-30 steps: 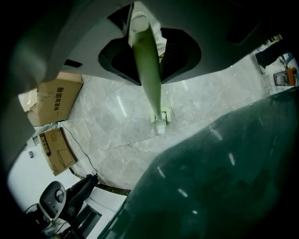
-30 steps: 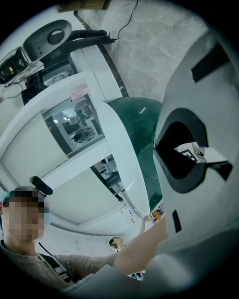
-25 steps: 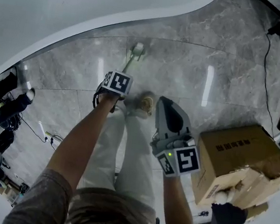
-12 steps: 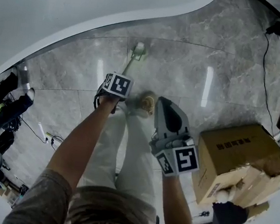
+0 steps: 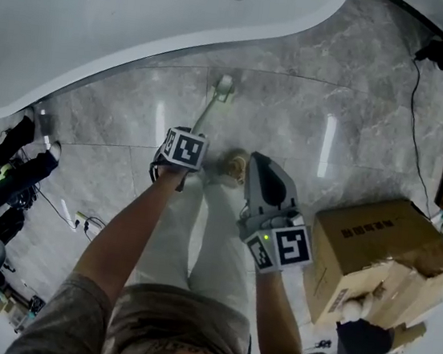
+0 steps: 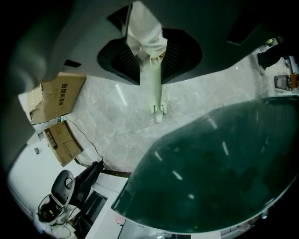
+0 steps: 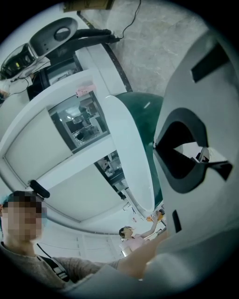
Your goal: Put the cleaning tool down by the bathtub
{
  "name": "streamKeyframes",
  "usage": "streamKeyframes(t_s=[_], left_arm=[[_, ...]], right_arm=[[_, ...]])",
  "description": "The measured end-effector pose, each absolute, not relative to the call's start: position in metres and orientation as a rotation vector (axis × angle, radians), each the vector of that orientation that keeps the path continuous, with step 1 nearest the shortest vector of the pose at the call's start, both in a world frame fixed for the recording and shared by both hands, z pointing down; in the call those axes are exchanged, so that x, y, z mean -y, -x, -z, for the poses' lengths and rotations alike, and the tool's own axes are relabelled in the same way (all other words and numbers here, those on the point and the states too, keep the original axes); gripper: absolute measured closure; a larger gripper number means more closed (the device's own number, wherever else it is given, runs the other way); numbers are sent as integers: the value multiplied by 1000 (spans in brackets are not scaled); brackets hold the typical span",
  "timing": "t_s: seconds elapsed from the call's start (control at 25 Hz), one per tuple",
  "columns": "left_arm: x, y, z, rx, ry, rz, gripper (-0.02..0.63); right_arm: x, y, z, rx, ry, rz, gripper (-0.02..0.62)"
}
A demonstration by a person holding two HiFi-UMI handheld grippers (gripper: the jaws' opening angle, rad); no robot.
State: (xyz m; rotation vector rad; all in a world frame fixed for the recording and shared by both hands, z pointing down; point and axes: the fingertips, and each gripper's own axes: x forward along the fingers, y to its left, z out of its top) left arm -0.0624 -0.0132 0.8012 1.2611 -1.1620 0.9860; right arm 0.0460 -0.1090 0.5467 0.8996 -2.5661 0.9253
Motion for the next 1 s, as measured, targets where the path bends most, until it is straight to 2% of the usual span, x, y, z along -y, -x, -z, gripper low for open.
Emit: streamKeyframes(t_s=[0.16,0.52,1.0], left_arm=[[12,65,-762,1204,-1265,-939,465],[19,66,-660,1284,-1300,-883,601],[22,59,-494,1355,-1471,-787,605]], right_arm=[[105,-42,-524,2566,-900,-927,595],[96,-48,-459,2581,-897,-883,595],[65,-49,-355,2615,-812,-914,595]])
